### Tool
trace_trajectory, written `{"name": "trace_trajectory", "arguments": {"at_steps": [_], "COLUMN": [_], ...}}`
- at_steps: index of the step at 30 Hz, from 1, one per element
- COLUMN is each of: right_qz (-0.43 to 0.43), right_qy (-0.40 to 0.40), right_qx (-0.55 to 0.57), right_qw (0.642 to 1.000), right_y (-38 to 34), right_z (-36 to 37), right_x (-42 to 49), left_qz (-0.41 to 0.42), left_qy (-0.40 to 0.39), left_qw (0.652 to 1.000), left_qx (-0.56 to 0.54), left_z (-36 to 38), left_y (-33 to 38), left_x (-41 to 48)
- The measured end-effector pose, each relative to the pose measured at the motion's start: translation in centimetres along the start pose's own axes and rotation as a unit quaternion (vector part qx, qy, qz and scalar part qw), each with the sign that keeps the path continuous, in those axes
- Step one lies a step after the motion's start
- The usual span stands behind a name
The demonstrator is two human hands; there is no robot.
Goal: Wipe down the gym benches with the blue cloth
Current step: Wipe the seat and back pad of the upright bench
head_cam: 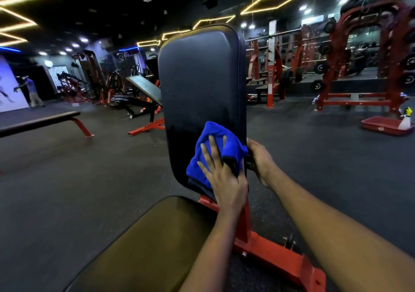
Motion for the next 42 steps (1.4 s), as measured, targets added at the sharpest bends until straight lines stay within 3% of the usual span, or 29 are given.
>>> {"name": "trace_trajectory", "arguments": {"at_steps": [5, 9, 13, 16, 24, 28, 31, 33, 38, 42], "right_qz": [-0.004, -0.016, -0.007, -0.018, -0.019, -0.062, -0.135, -0.139, -0.168, -0.205], "right_qy": [-0.006, -0.005, 0.045, 0.022, 0.007, 0.073, 0.113, 0.156, 0.222, 0.246], "right_qx": [-0.013, -0.022, -0.01, -0.015, -0.033, -0.026, -0.03, -0.028, -0.085, -0.12], "right_qw": [1.0, 1.0, 0.999, 0.999, 0.999, 0.995, 0.984, 0.977, 0.957, 0.94], "right_y": [0.2, 0.4, 0.4, 0.6, 0.2, 0.0, -0.6, -1.1, -0.4, -0.9], "right_z": [-0.1, -0.4, -0.1, -0.1, -0.5, 0.0, 1.0, 1.7, 3.3, 3.0], "right_x": [0.2, 0.7, 1.4, 1.4, 1.5, 1.6, 1.3, 0.9, 0.4, -0.1], "left_qz": [-0.057, -0.015, 0.031, 0.037, 0.063, 0.088, 0.087, 0.089, -0.018, -0.189], "left_qy": [0.027, 0.044, 0.012, -0.011, 0.016, 0.02, -0.016, -0.028, 0.014, 0.083], "left_qw": [0.997, 0.999, 0.999, 0.999, 0.998, 0.996, 0.996, 0.994, 0.998, 0.972], "left_qx": [-0.047, -0.022, -0.011, -0.002, 0.02, -0.005, -0.033, -0.05, -0.066, -0.114], "left_z": [-0.3, -0.3, -0.3, -0.3, -0.4, -0.3, -0.7, -0.9, -0.9, -0.8], "left_y": [3.6, 4.9, 1.4, -0.4, 4.6, 2.6, -0.1, -1.3, -2.6, -3.1], "left_x": [5.6, 8.4, 3.8, 1.6, 10.0, 7.4, 4.5, 5.2, 10.9, 13.1]}}
Point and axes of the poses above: each hand's wrist, its own x-axis towards the middle knuckle, its own z-axis out of the palm, y = z × x, the point moved 3 cm from there along x, towards the middle knuckle, and after that the axes turned 8 degrees about -z, right-handed, at the moved point
